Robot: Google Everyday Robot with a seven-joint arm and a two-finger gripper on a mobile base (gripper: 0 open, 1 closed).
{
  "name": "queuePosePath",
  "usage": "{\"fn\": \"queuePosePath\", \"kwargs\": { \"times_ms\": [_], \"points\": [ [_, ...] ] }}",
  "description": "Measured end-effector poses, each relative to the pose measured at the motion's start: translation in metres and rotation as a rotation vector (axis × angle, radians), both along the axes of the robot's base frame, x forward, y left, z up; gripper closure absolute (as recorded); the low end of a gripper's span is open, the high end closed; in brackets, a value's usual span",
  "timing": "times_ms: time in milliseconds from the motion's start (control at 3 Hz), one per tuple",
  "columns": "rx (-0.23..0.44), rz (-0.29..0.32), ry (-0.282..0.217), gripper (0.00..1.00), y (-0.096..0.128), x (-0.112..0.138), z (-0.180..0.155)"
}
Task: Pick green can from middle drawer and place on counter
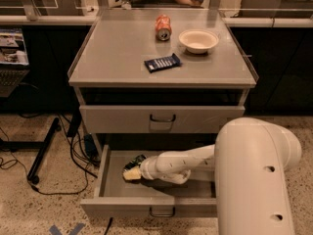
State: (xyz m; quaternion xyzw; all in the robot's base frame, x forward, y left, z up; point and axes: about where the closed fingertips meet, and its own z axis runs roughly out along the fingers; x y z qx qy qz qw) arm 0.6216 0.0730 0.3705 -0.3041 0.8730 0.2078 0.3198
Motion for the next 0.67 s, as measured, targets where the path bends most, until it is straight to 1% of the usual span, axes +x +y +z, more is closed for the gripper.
{"fn": "queuePosePath", "kwargs": {
  "times_ms": [333, 667],
  "points": [
    [0.011, 0.067, 0.001, 1.0, -0.003, -0.005, 0.018],
    [-0.005, 0.159, 0.015, 1.0, -0.038, -0.027, 0.06]
  ]
}}
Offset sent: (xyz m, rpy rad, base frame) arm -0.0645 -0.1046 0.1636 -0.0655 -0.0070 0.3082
